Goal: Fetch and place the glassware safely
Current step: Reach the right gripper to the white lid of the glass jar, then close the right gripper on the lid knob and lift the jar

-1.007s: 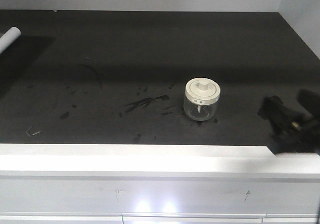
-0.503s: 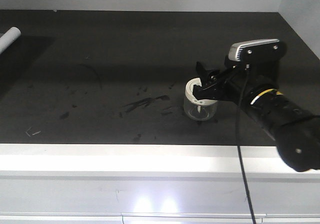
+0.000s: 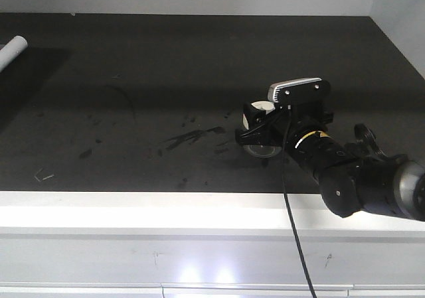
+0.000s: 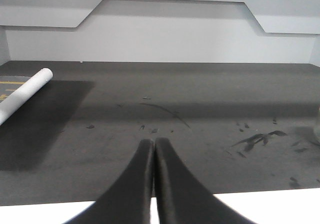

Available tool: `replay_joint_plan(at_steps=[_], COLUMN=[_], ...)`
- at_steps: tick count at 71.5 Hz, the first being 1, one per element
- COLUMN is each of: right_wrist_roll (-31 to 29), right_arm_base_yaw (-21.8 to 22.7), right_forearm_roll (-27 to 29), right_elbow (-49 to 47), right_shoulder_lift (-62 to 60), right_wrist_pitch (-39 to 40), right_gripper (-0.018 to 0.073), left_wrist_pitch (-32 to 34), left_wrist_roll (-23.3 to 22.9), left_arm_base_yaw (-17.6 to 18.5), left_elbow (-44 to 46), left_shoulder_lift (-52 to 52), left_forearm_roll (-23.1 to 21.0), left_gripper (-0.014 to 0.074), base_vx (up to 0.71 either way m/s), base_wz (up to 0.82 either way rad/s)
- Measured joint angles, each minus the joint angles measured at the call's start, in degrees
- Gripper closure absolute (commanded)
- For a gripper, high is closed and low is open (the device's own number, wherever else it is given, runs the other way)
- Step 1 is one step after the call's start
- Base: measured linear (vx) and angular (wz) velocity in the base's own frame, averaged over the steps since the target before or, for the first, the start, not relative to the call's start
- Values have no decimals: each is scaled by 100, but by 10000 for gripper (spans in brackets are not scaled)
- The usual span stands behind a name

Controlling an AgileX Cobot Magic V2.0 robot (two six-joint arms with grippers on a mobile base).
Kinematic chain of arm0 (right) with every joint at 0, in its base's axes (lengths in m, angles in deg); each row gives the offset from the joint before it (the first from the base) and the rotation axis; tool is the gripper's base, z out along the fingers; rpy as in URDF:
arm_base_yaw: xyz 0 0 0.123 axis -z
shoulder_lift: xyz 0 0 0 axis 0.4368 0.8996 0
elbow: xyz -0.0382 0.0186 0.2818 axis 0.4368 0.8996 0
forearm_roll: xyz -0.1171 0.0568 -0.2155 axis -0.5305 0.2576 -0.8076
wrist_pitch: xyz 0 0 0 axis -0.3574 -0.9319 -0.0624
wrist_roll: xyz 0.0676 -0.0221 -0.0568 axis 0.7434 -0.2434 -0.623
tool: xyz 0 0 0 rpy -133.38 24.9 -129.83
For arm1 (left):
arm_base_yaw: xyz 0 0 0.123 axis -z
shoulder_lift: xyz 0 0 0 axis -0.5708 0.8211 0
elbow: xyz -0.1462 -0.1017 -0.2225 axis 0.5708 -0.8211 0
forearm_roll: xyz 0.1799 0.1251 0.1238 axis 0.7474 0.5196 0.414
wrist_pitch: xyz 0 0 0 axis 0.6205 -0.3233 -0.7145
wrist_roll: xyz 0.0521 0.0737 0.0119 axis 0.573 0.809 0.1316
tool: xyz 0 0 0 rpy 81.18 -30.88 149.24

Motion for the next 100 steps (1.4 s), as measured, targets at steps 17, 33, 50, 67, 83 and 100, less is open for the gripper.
replay_joint_plan(at_steps=[17,33,50,67,83,100], right_wrist_roll=[0,-39,-81,-76,370,1893], right_arm_base_yaw=[0,0,0,0,0,0], right_forearm_roll=[-28,-47,-47,-384,-917,-2301], right_elbow=[-52,-76,-21,15,409,1836], right_shoulder_lift=[66,36,-421,-1735,-2973,-4021], right_wrist_pitch=[25,-111,-808,-1701,-2410,-2024], right_gripper=[466,568,561,560,560,560], left_wrist_pitch=[0,0,0,0,0,0], left_wrist_roll=[0,0,4,4,4,4], left_arm_base_yaw=[0,0,0,0,0,0], left_elbow=[0,0,0,0,0,0], left_shoulder_lift=[0,0,0,0,0,0], left_forearm_roll=[0,0,0,0,0,0], left_gripper=[603,603,603,603,603,603], base_vx=[0,0,0,0,0,0], base_wz=[0,0,0,0,0,0])
